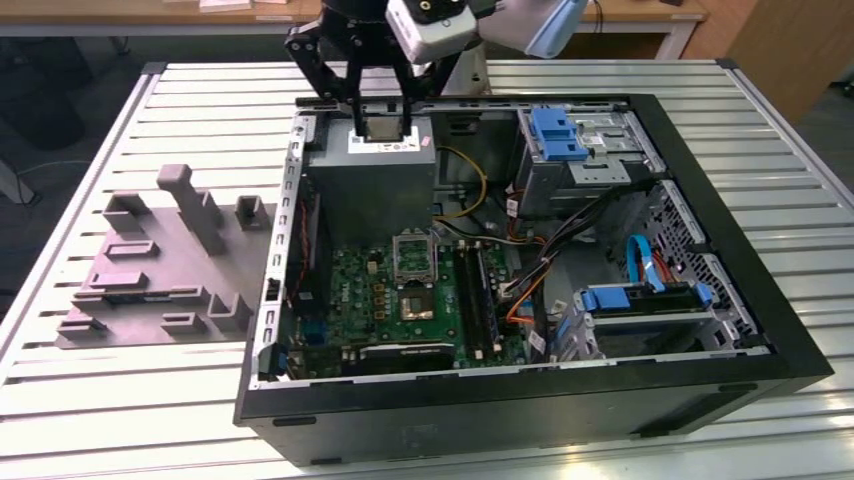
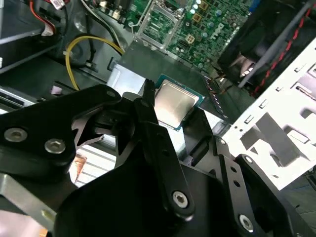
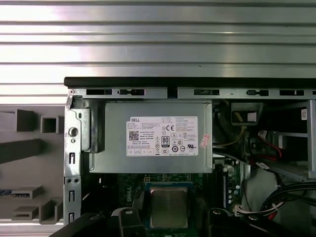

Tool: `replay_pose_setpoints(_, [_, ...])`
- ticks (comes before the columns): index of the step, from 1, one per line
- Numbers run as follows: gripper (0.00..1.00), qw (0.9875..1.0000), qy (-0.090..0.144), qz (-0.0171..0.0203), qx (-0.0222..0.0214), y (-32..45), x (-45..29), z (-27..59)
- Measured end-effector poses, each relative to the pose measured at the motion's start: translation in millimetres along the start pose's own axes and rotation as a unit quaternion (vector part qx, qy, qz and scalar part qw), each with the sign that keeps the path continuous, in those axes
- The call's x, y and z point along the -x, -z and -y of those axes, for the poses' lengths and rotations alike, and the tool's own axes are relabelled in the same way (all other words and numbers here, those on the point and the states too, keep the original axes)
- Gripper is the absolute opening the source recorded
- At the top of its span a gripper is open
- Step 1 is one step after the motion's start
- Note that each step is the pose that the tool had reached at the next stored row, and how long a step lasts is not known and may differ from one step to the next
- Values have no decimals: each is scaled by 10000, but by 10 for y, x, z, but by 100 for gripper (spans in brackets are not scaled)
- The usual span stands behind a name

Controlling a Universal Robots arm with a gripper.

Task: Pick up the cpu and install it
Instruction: 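Pick up the cpu and move it towards the insertion slot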

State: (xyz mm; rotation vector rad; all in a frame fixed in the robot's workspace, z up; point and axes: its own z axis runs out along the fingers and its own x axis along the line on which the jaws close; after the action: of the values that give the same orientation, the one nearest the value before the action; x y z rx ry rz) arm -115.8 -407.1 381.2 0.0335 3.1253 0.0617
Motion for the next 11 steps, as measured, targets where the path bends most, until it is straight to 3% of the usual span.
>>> replay_pose_setpoints(11, [47,10000,-1,0,0,-6,249,-5])
